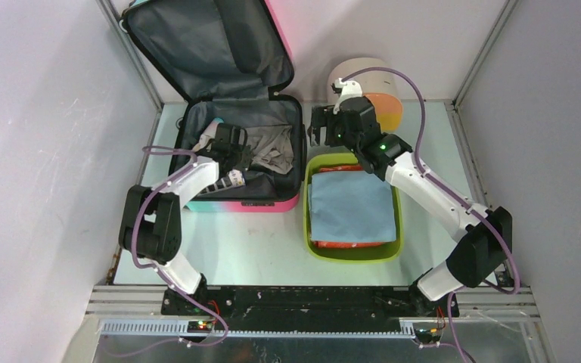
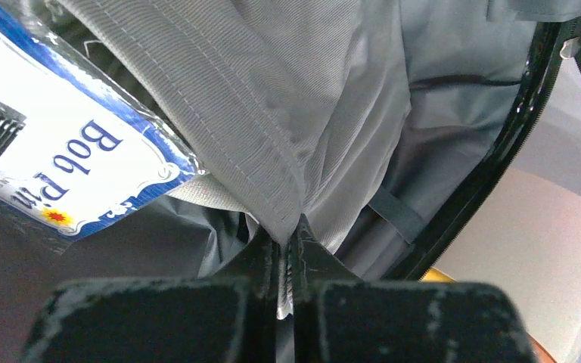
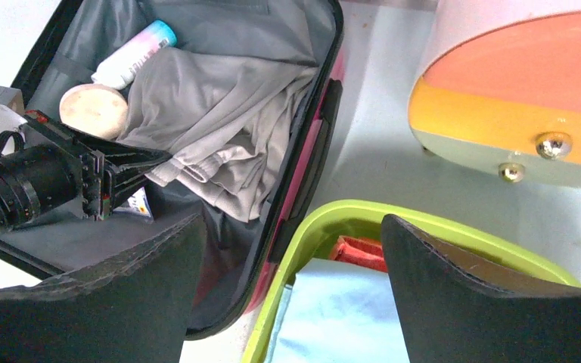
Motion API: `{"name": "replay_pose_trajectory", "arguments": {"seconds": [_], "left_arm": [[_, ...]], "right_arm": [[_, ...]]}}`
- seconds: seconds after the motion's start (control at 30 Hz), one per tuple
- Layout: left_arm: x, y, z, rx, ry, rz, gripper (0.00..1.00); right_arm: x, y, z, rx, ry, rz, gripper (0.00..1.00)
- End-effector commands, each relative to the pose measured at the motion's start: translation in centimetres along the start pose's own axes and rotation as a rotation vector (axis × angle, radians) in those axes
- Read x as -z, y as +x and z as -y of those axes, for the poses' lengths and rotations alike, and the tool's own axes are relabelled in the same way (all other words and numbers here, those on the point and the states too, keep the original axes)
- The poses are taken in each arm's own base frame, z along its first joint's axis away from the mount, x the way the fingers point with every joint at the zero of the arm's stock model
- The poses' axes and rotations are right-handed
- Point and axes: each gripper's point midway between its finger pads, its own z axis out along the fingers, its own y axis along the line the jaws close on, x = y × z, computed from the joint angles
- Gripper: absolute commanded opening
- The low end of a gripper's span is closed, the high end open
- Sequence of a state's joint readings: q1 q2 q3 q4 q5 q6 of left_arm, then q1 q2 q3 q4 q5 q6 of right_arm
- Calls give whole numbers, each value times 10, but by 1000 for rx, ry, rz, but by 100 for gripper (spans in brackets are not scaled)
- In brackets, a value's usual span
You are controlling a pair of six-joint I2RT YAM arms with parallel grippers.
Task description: Open, take out, and arrange the luggage
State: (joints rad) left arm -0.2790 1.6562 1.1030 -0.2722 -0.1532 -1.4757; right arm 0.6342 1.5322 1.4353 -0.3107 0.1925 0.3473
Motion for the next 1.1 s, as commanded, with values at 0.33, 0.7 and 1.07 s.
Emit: {"name": "replay_pose_trajectory", "arguments": {"seconds": [0.33, 0.7, 1.07], "left_arm": [[36, -10, 47, 1, 128, -1, 0], [34, -13, 37, 3, 122, -47, 0], [30, -11, 33, -12, 110, -83, 0]], "right_arm": [[-48, 20, -77, 680, -506, 156, 88], [-102, 79, -118, 1119, -703, 311, 93], [-149, 119, -130, 1282, -721, 304, 93]]}}
